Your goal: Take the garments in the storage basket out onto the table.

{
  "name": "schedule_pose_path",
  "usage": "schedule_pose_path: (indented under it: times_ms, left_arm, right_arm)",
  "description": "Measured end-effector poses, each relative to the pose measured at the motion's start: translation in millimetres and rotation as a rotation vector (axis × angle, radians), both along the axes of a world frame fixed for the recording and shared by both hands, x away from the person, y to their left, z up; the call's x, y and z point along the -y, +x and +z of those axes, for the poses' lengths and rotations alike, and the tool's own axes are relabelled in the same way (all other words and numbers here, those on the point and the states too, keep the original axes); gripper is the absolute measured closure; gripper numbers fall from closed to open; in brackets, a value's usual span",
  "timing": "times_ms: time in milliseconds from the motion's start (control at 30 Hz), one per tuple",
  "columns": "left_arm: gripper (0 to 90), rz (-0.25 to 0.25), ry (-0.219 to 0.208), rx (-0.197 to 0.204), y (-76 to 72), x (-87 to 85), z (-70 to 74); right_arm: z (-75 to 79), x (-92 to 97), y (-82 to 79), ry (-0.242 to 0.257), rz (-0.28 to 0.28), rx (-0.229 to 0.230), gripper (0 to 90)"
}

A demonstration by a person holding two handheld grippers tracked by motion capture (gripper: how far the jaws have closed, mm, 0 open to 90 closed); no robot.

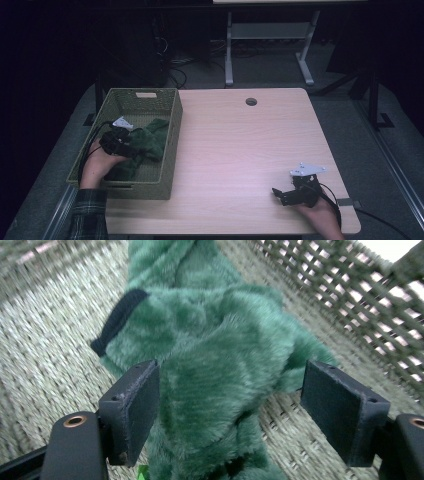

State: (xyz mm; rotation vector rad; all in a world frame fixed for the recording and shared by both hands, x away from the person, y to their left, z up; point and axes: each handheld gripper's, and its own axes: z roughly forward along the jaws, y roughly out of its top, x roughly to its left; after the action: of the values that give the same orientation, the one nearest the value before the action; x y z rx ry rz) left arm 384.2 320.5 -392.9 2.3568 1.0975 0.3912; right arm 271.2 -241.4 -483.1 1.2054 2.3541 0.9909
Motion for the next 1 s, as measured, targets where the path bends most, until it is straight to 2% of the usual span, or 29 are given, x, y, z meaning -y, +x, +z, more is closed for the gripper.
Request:
schedule_pose_path:
  times_ms: [167,267,400,467,533,600,700,1000]
  left_arm:
    - [28.2,0.001,0.014,-0.031,2.5,-2.1,-8.1]
    - [37.6,-0.007,0.011,-0.044,2.7,-3.1,-9.8]
    - [59.4,-0.007,0.011,-0.074,3.0,-3.8,-11.0]
    - [74.4,-0.003,0.004,-0.095,3.1,-3.3,-10.1]
    - [81.8,0.020,-0.011,-0.113,3.4,-4.0,-8.1]
    - [84.2,0.034,-0.030,-0.128,3.5,-6.3,-5.5]
    - [84.7,0.046,-0.051,-0.128,2.1,-8.0,-0.8]
    - [85.0,0.074,-0.147,-0.104,-3.9,-10.2,23.3]
  right_arm:
    - [0.0,0.0,0.0,0.000,0.000,0.000,1.2]
    - [-0.1,0.1,0.1,0.000,-0.001,0.001,1.1]
    - [-0.1,0.1,0.1,0.000,-0.001,0.001,1.1]
    - [0.0,0.1,0.1,-0.001,-0.001,0.001,1.2]
    - [-0.1,0.1,0.1,0.000,-0.001,0.001,1.2]
    - [-0.1,0.1,0.1,-0.001,-0.001,0.001,1.2]
    - [0.0,0.1,0.1,0.000,-0.001,0.001,1.2]
    - [-0.1,0.1,0.1,0.000,-0.001,0.001,1.2]
